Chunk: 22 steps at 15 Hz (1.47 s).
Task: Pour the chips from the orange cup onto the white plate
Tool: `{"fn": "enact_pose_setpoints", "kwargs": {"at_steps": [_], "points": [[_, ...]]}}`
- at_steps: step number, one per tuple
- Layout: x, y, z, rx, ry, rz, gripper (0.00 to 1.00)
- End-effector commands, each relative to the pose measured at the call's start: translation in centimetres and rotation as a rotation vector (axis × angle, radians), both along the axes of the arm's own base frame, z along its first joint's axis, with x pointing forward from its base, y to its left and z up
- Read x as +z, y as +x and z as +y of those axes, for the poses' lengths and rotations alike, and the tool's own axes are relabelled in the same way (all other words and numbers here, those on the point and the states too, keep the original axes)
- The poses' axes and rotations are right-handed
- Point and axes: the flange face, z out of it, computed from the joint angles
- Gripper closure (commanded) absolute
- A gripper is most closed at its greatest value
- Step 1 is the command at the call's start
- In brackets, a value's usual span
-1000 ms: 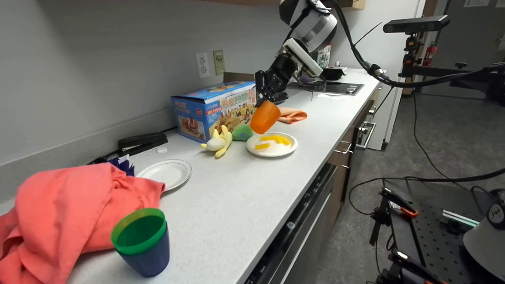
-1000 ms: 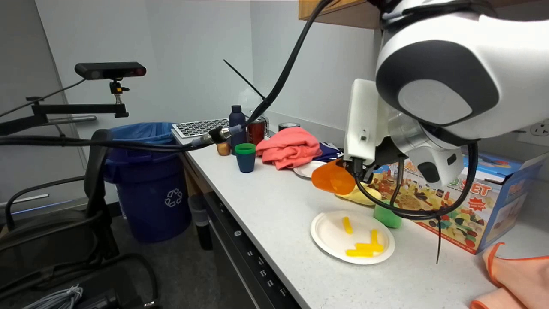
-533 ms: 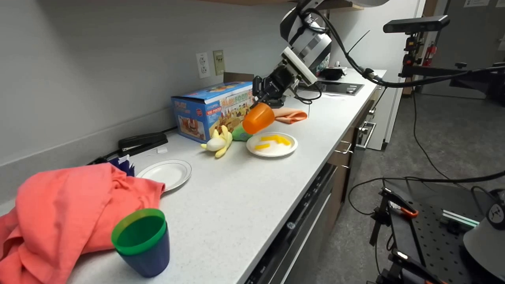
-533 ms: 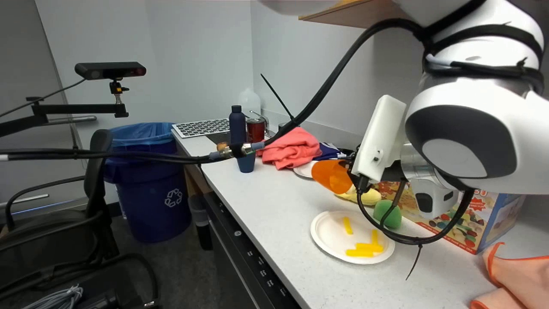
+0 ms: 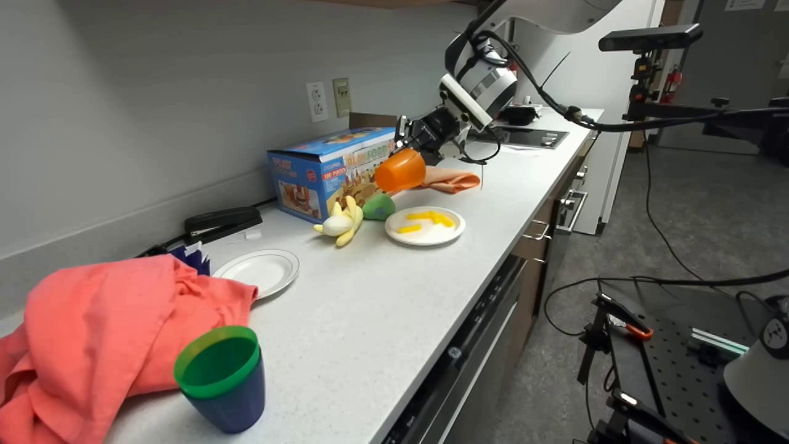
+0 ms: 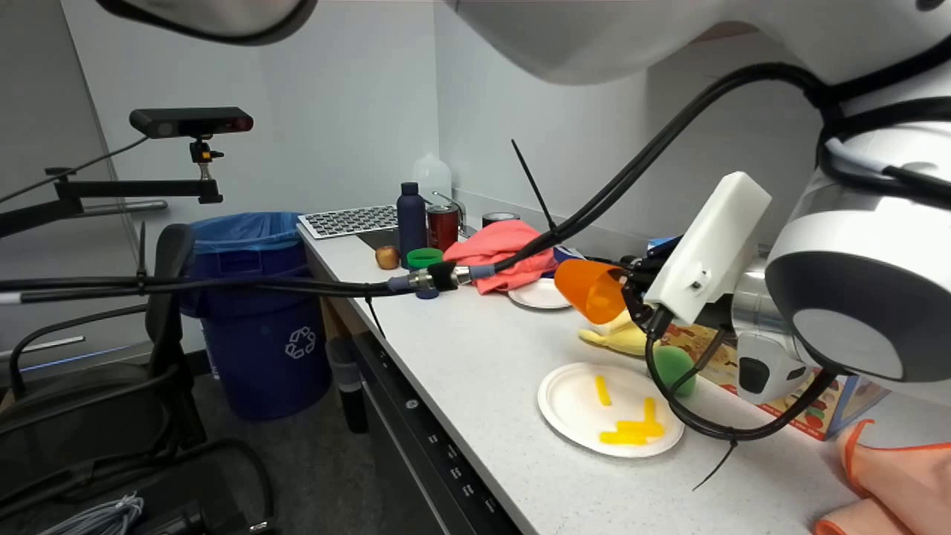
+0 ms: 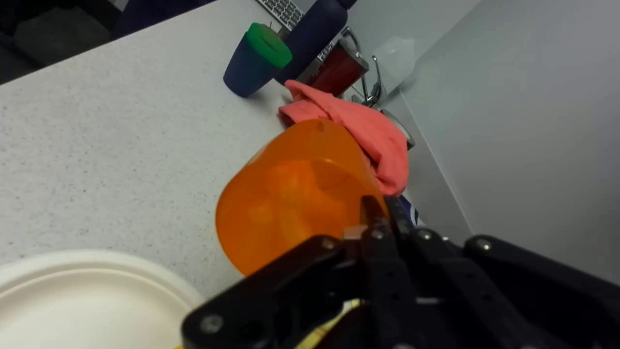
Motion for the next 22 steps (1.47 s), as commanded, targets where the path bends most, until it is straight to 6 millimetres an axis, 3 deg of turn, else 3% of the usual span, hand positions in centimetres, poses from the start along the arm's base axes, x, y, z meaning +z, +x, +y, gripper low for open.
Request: {"fn": "enact_pose_setpoints", "kwargs": {"at_steps": [1,8,15,20,22], "points": [[-0.5,0.8,-1.4,0.043,0.099,0.062,0.99],[-2.1,0.6,-4.2,0.057,0.212,0.167,0.99],[-4.2,1.1,-4.7,0.033,0.328,0.199,0.99],[-1.4,2.1,-4.1,0.061,0.066,0.229,0.99],[-0.1,2.6,-3.0,0.085,-0.024,0.225,0.99]]}}
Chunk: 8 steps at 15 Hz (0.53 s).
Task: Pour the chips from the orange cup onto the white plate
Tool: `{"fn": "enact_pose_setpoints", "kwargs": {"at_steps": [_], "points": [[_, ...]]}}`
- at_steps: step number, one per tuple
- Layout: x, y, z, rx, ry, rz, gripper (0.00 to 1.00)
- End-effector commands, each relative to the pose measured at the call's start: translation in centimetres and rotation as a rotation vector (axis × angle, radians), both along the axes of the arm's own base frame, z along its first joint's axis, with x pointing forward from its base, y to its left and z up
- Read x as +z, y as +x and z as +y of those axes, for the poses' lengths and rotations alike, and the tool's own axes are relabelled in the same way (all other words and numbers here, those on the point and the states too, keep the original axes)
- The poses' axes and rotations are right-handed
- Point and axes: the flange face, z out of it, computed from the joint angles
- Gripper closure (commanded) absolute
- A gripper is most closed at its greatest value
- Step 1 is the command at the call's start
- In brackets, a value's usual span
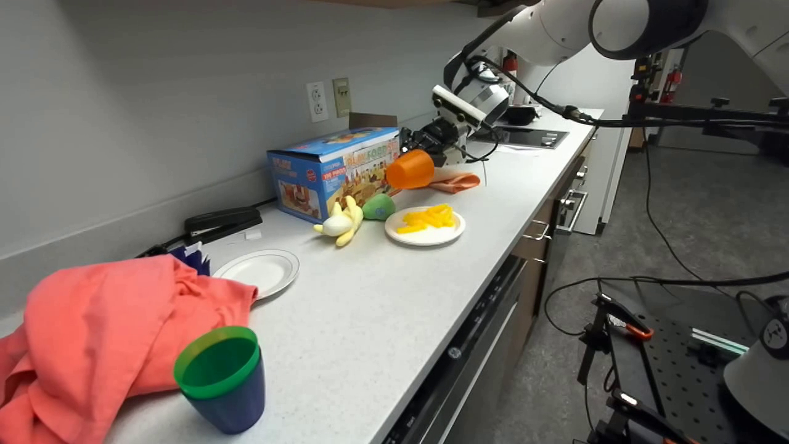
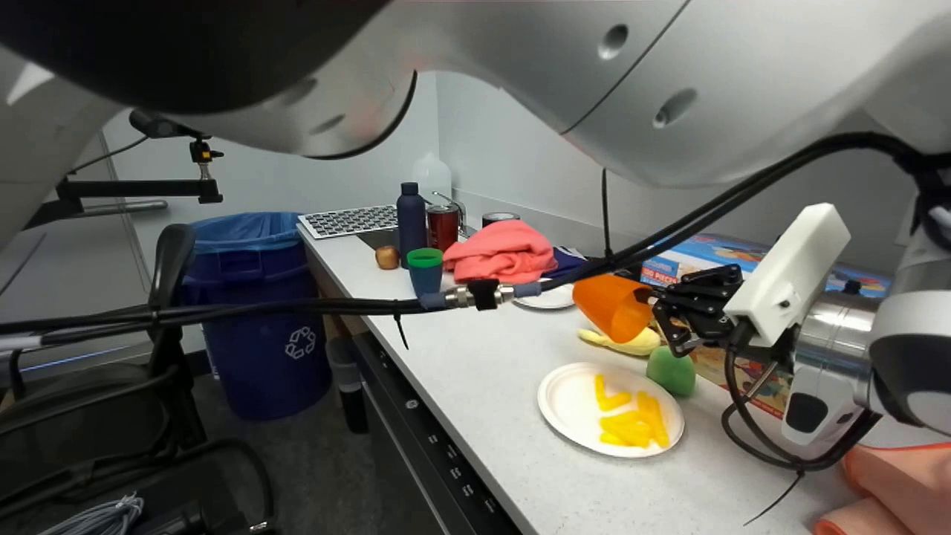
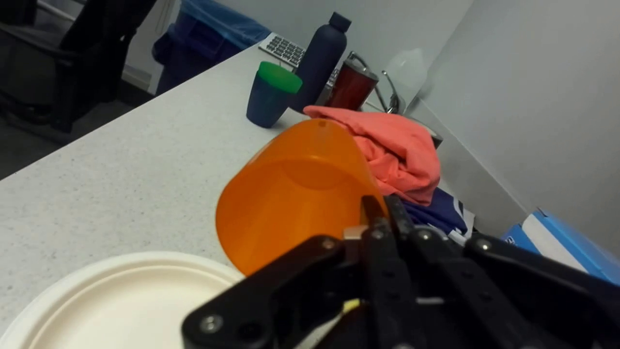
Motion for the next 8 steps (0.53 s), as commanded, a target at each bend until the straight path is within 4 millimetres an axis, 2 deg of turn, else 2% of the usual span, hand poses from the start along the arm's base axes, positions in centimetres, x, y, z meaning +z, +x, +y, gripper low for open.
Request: {"fn": "enact_pose_setpoints", "kwargs": {"at_steps": [1,4,8], "points": [[3.2,1.3,1.8,0.067,-0.180,-0.018,0.99],[4.3,2.0,4.6,0.144,-0.304,-0.051,0.99],[4.9,2.7,9.4,0.265,-0.486,-0.105,0.99]]}}
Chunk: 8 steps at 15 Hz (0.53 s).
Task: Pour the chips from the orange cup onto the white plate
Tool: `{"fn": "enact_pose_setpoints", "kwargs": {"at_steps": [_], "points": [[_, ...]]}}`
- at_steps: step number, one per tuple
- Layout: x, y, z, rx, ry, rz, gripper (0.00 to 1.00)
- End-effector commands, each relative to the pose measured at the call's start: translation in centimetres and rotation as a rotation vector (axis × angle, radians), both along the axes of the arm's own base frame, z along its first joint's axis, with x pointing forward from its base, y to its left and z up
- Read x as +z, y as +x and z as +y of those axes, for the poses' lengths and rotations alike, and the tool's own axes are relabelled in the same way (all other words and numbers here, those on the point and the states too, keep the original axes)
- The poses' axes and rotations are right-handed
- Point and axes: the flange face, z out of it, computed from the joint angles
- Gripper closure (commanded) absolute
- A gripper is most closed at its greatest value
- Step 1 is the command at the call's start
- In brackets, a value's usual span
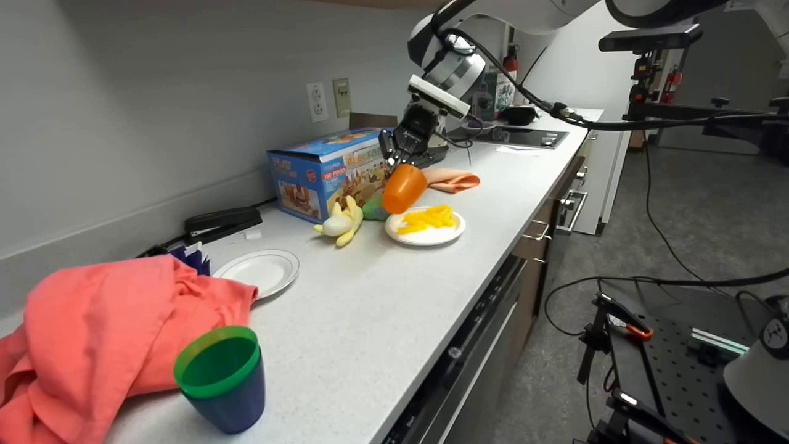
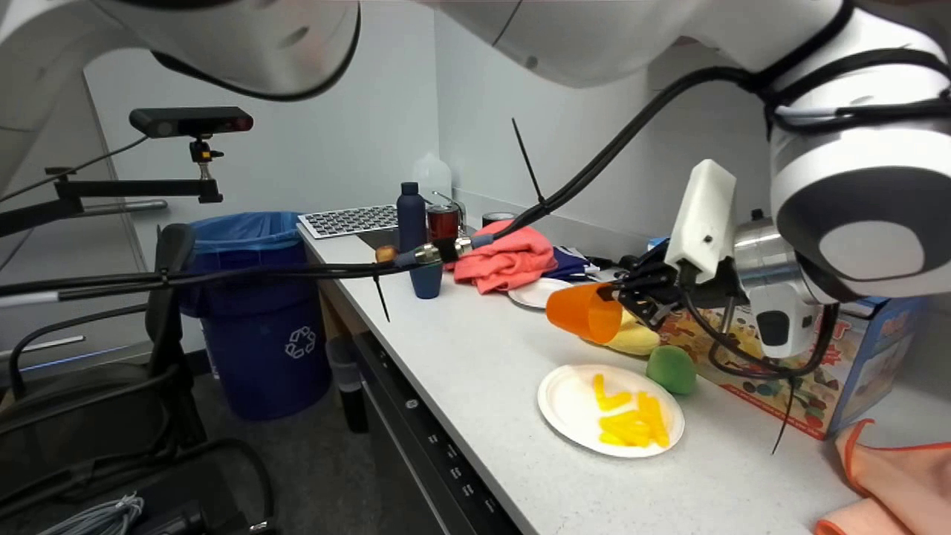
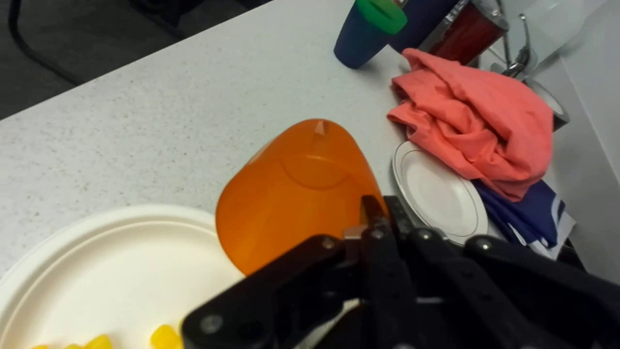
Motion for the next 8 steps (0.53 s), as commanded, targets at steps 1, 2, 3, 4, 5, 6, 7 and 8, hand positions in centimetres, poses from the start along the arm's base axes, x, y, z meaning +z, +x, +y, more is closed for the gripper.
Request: {"fn": "enact_pose_setpoints", "kwargs": {"at_steps": [1,2,3,4,5,6,7,8], "points": [[1.0,-0.2,4.1,0.109,-0.162,-0.064,0.99],[1.0,-0.2,5.3,0.141,-0.206,-0.084,0.99],[1.1,-0.2,6.4,0.173,-0.248,-0.105,0.99],[1.1,-0.2,7.4,0.204,-0.292,-0.127,0.99],[1.1,-0.3,8.5,0.238,-0.334,-0.149,0.99],[1.1,-0.3,9.5,0.270,-0.377,-0.172,0.99],[1.0,-0.5,10.5,0.303,-0.418,-0.195,0.99],[0.9,-0.7,11.4,0.335,-0.458,-0.220,0.99]]}}
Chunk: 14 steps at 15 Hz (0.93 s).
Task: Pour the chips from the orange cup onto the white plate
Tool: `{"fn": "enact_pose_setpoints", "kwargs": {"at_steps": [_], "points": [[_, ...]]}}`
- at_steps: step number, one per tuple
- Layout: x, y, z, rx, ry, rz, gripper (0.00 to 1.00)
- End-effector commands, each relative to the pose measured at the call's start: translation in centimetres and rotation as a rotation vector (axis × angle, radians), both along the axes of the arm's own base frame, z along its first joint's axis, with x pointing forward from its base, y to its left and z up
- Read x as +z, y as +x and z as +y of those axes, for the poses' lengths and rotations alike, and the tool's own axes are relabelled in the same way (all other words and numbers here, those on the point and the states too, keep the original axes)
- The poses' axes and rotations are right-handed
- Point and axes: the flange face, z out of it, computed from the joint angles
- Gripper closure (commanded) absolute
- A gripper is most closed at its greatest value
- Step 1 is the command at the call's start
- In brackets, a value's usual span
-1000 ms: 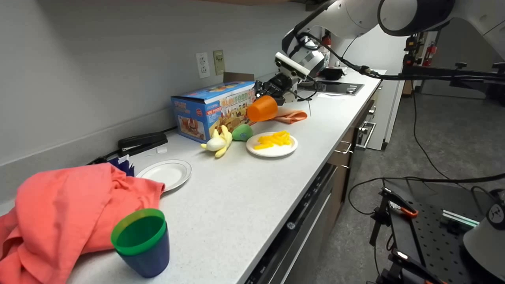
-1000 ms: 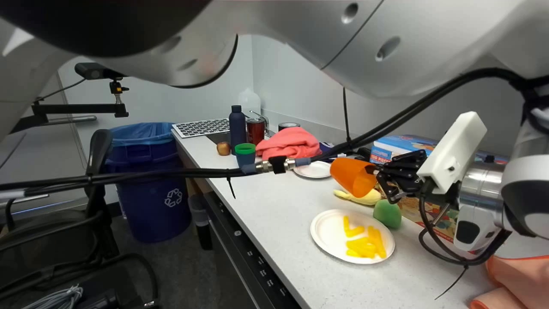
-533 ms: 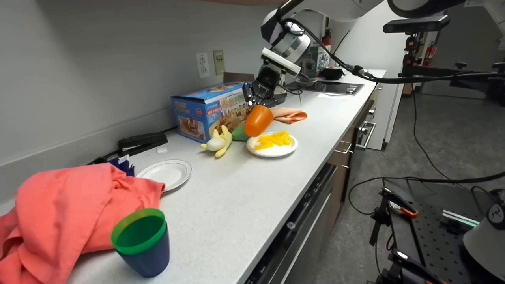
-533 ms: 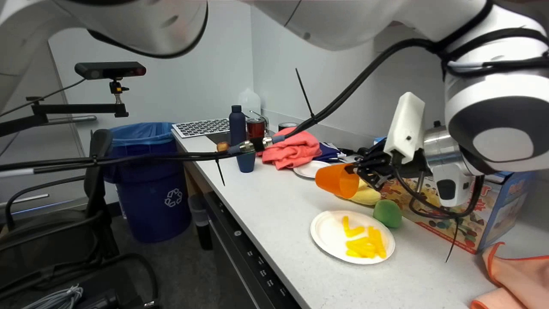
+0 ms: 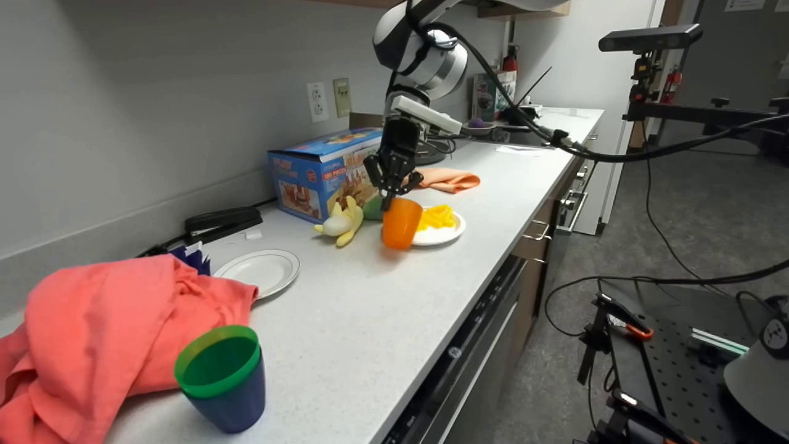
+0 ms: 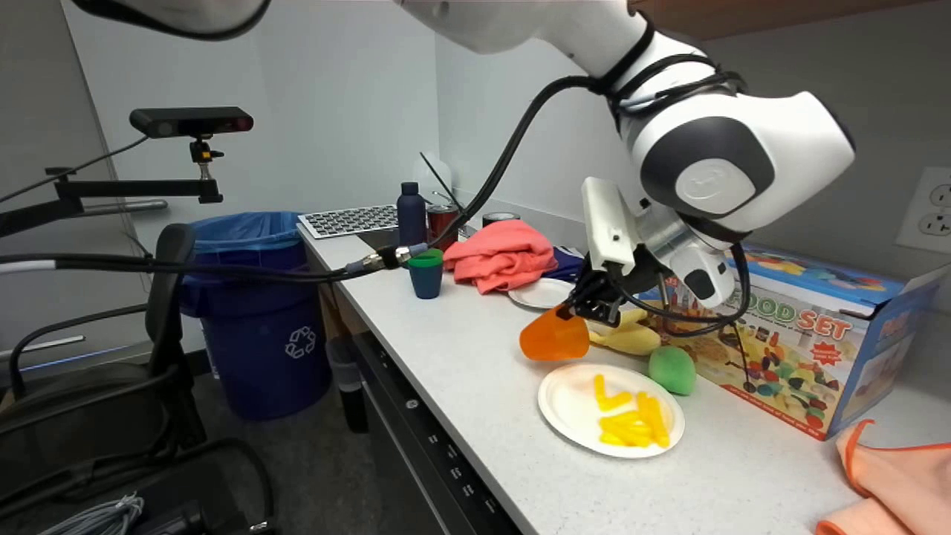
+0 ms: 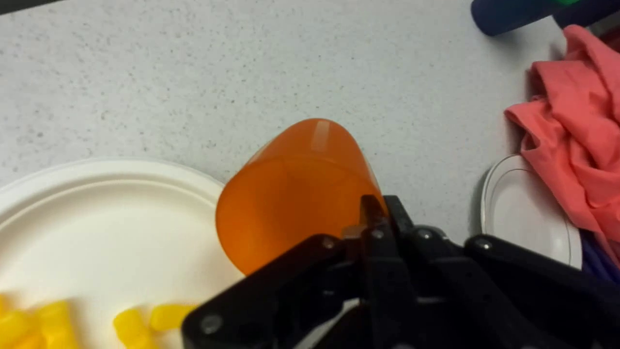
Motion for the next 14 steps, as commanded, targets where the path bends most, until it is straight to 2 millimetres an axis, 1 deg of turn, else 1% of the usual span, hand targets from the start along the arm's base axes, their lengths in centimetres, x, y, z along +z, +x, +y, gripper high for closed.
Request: {"fn": "enact_pose_setpoints", "kwargs": {"at_steps": [1,3,7,11,14], "points": [[0.6,-1.6,3.2,0.122,-0.136,-0.097,0.99],[0.3,-2.0,5.0,0.191,-0.205,-0.148,0.99],[1.4,-2.9,7.8,0.310,-0.312,-0.269,0.99],[2.0,-4.1,10.1,0.426,-0.408,-0.403,0.99],[1.9,-5.0,11.6,0.524,-0.499,-0.479,0.99]]}}
